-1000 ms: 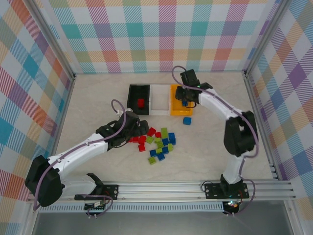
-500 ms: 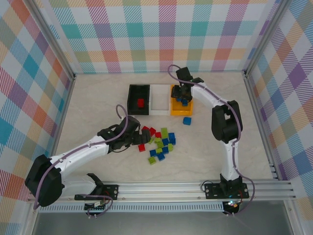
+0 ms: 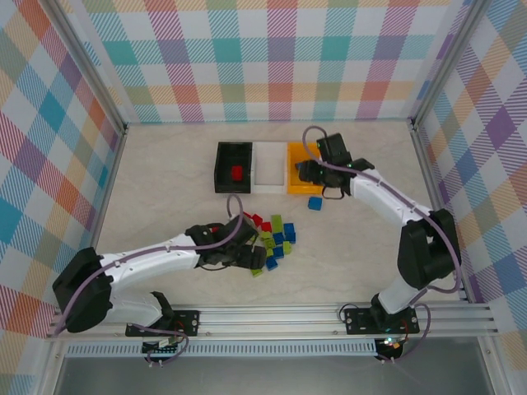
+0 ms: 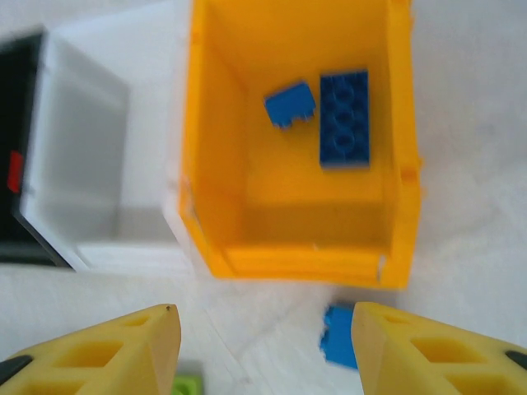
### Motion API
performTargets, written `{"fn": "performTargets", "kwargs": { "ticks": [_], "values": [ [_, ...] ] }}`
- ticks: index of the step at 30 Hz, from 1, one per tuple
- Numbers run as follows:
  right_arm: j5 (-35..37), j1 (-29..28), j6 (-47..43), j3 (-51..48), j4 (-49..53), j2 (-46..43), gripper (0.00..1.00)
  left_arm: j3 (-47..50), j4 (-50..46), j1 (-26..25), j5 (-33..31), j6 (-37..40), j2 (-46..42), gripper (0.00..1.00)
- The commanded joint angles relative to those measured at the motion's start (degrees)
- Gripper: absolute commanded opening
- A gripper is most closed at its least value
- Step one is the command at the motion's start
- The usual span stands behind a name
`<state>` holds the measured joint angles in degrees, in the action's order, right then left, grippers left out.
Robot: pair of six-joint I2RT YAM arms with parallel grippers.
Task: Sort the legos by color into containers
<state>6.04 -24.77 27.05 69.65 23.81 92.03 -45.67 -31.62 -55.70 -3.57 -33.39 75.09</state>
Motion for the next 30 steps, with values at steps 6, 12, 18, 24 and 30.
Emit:
{"fn": "performTargets", "kwargs": {
  "ticks": [6, 12, 18, 24, 30],
  "values": [
    [-1.82, -0.27, 2.93, -10.06, -4.32, -4.83, 0.57, -4.41, -7.68, -1.34, -10.34, -0.06, 2.6, 0.84],
    [-1.21, -0.27, 2.49, -9.97, -4.4, -4.93, 0.56, -7.47, -6.88, 5.25, -12.27, 1.68, 4.97, 0.81],
    [-0.35, -0.27, 1.79, -10.32, -4.55, -5.32, 0.56, -6.82, -5.38, 5.69, -11.17, 1.23, 11.41, 0.77],
    [-0.18, -0.27, 1.45, -10.68, -4.81, -5.46, 0.56, -4.27, 0.23, 5.66, -9.12, 0.2, 15.66, 0.76],
    [0.03, -0.27, 1.08, -9.98, -4.67, -5.54, 0.56, -3.19, 2.14, 6.26, -9.93, 0.18, 18.67, 0.7]
  ]
}}
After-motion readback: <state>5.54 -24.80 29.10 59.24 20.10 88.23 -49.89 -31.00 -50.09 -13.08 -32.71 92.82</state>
